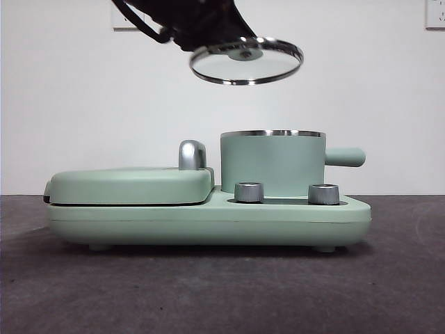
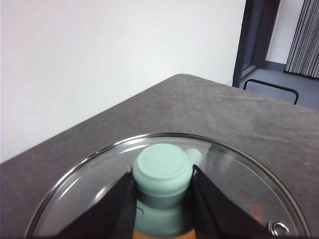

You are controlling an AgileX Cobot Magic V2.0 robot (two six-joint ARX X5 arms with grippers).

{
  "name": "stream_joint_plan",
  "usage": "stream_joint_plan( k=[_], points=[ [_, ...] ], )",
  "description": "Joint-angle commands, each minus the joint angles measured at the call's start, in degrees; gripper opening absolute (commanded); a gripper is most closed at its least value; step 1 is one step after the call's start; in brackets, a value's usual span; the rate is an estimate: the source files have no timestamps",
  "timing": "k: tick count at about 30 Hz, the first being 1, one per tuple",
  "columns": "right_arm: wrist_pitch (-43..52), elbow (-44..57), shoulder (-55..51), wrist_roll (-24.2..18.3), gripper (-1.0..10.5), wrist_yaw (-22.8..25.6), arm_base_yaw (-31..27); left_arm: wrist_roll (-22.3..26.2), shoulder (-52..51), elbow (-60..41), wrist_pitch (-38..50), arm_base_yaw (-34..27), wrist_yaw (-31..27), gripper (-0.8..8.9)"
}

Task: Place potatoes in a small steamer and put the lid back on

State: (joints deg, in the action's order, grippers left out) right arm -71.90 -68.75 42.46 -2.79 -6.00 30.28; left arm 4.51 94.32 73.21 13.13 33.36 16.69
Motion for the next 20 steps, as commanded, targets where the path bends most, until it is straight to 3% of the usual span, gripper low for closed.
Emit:
stream_joint_plan(
  k=[1, 20],
  points=[
    [-0.8, -0.5, 0.4, 1.0, 1.0, 0.0, 0.3, 1.0, 3.4, 4.6, 1.9, 0.5, 0.6, 0.09],
    [-2.1, -0.5, 0.5, 0.9, 1.0, 0.0, 0.3, 2.2, 15.2, 6.9, 9.3, 1.2, 1.4, 0.09]
  ],
)
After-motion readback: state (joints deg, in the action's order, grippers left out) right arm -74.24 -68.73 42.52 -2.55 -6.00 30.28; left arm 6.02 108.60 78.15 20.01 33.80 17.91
